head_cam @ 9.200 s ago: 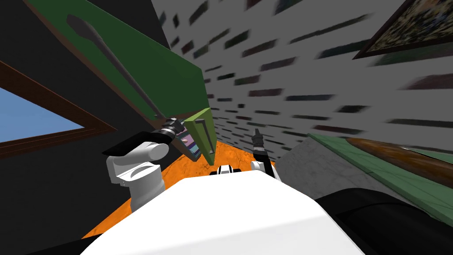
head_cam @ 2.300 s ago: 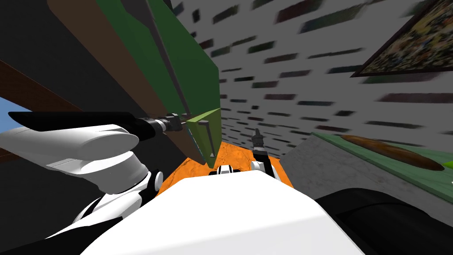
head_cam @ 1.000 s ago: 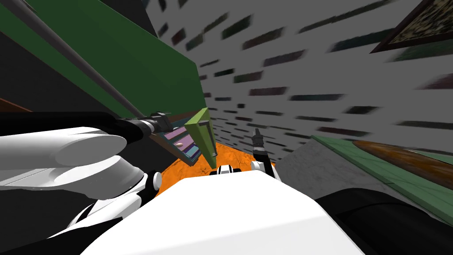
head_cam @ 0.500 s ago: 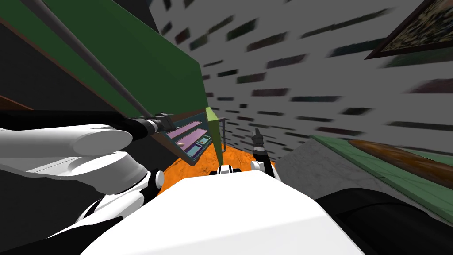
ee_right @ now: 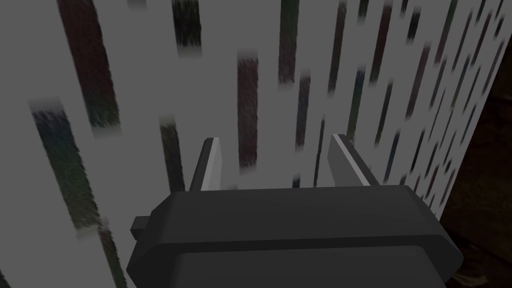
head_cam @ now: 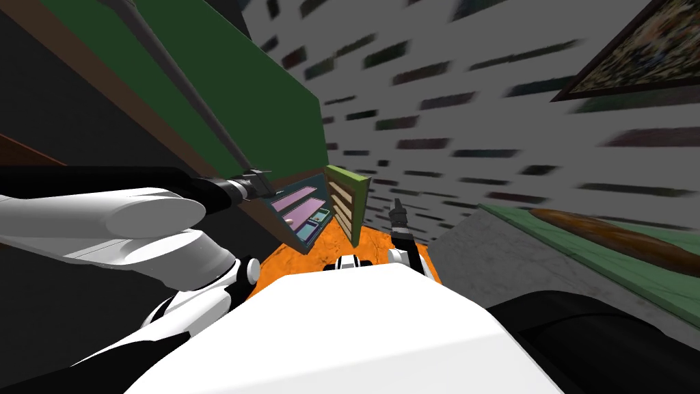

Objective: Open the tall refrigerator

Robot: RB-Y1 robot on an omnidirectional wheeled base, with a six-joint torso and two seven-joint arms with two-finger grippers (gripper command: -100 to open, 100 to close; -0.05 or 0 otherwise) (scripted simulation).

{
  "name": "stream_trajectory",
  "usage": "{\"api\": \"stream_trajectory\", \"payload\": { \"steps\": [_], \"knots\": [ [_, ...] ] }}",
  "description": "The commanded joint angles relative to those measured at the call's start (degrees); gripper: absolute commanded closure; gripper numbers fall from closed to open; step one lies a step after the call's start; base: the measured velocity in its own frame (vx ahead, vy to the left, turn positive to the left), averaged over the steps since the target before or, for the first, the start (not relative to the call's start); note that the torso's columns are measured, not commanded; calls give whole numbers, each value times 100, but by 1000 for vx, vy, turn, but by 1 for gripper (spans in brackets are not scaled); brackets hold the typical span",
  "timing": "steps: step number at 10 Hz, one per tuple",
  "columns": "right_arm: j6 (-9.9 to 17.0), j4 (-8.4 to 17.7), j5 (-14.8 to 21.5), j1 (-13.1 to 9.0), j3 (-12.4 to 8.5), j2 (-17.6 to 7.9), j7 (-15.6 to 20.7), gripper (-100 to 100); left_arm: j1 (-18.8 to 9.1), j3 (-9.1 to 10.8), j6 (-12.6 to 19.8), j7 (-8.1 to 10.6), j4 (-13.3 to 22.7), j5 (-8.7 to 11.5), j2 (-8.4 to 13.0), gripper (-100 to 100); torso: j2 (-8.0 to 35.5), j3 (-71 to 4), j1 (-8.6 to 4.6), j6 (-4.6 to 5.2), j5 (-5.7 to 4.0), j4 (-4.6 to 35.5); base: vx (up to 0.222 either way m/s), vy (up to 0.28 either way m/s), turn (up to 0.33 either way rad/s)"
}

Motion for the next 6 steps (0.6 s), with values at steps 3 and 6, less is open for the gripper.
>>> {"api": "stream_trajectory", "payload": {
  "steps": [3, 6],
  "knots": [
    [0, 0, 0, 1, 0, 0, 0, 0, -316, 26, -93, 236, 194, 308, -120, -100, -18, -13, 13, 1, 3, -6, -45, 240, -54],
    [0, 0, 0, 1, 0, 0, 0, 0, -405, 39, -113, 297, 177, 406, -164, -100, -10, -5, 1, 0, 0, -2, -47, 200, -46]
  ]
}}
